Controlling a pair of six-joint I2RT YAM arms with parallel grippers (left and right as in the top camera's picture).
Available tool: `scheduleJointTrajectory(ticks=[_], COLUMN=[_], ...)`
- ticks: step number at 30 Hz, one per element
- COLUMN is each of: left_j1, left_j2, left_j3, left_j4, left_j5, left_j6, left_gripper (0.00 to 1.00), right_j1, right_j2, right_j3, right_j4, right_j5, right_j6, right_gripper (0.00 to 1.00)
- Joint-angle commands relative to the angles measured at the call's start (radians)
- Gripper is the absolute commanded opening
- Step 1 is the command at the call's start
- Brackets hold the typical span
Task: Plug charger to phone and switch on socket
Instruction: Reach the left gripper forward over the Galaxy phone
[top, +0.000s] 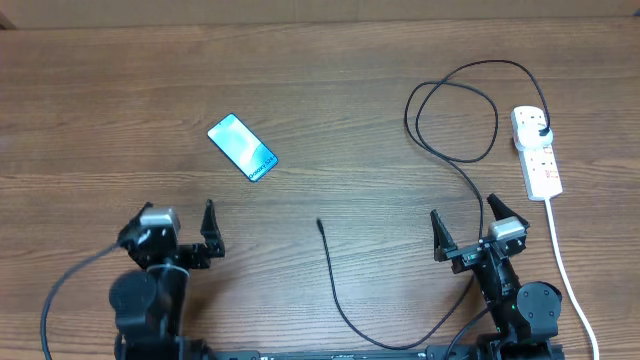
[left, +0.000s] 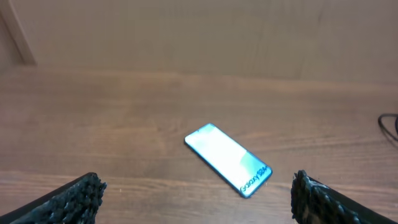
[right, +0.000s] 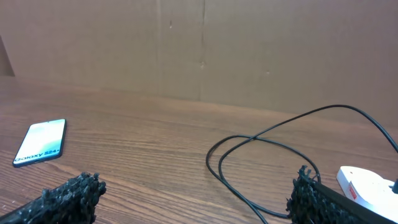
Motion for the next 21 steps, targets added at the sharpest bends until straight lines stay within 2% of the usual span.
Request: scheduleJointTrajectory(ticks=[1,10,21], left_j1=[0.006,0.006,0.003], left_j2=[0.132,0.511,0.647], left_j3=[0.106,0.386,0.412], left_j4=[0.004,-0.121,-0.123], left_j5=[-0.008,0.033,0.170], left_j6=[-0.037,-0.054,-0.051], left_gripper=[1.00,1.00,1.00], right_j1=[0.006,0.006,0.006], right_j2=[-0.012,-0.012,-0.012], right_j3=[-0.011,-0.011,-0.011], right_j4=[0.006,0.006,0.006], right_j5=[0.002,0.002,0.002], right_j6=[0.006,0.006,0.006], right_gripper=[1.00,1.00,1.00])
